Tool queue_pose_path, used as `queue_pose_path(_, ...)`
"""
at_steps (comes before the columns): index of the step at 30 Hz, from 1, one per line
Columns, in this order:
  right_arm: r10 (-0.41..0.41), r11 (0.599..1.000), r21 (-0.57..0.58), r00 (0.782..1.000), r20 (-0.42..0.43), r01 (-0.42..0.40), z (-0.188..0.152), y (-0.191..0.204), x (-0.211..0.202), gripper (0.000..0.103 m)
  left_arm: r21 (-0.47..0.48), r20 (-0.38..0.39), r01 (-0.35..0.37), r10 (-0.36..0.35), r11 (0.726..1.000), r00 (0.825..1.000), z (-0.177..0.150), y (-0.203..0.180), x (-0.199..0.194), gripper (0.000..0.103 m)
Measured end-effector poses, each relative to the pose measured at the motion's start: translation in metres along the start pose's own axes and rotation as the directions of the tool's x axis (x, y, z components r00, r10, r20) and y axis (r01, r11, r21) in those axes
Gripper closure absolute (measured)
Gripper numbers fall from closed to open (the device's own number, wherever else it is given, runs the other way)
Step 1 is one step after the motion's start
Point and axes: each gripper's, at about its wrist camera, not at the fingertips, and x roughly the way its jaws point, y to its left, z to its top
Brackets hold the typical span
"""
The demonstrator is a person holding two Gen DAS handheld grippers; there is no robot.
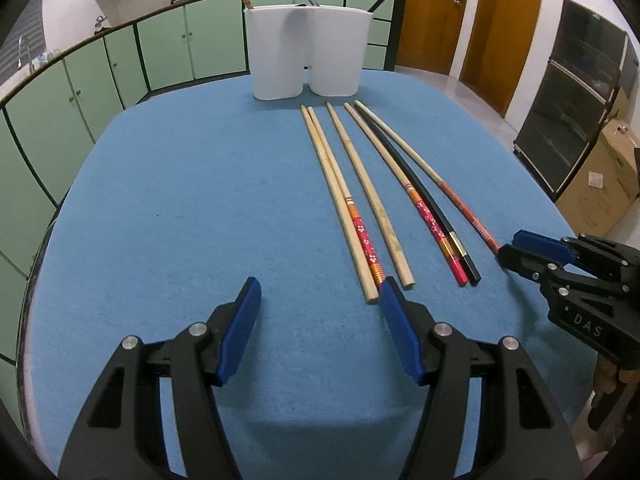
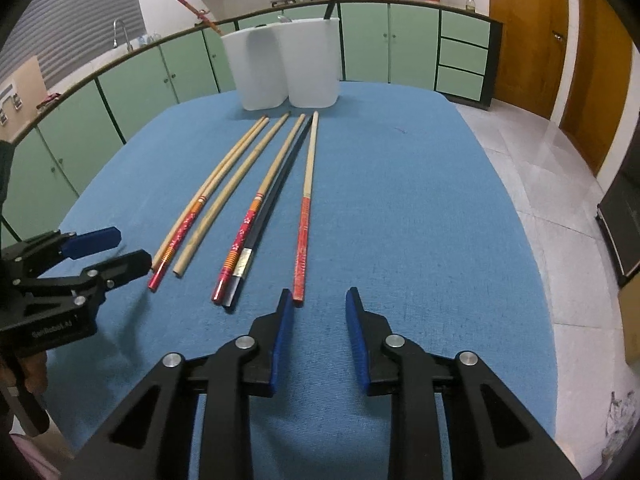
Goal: Organize utensils
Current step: 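Move both open tools back over the remaining chopsticks, then grasp a wooden chopstick with the left tool while the right grasps a red chopstick, lift both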
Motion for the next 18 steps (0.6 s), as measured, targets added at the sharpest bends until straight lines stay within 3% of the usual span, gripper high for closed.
queue_pose_path(9, 0.008, 1.000, 0.003, 1.000, 0.002, -0.008, 0.0005, 0.0002, 0.0006, 0.077, -0.010, -0.011, -0.020, 0.020, 1.000, 1.000, -0.0013, 0.0007, 0.0059, 0.044)
queue_pose_path(13, 0.014, 1.000, 0.005, 1.000, 0.004, -0.014, 0.0000, 0.0001, 0.0002, 0.077, -0.036, -0.011, -0.044, 0.044, 0.998, 0.999, 0.0003, 0.0056, 0.0061, 0.054)
queue_pose_path(18, 0.019, 1.000, 0.000, 1.000, 0.010, -0.019, -0.0022, 0.0050, 0.0003, 0.076, -0.026, -0.006, -0.047, 0.047, 0.999, 0.999, 0.0008, -0.0017, 0.0090, 0.056)
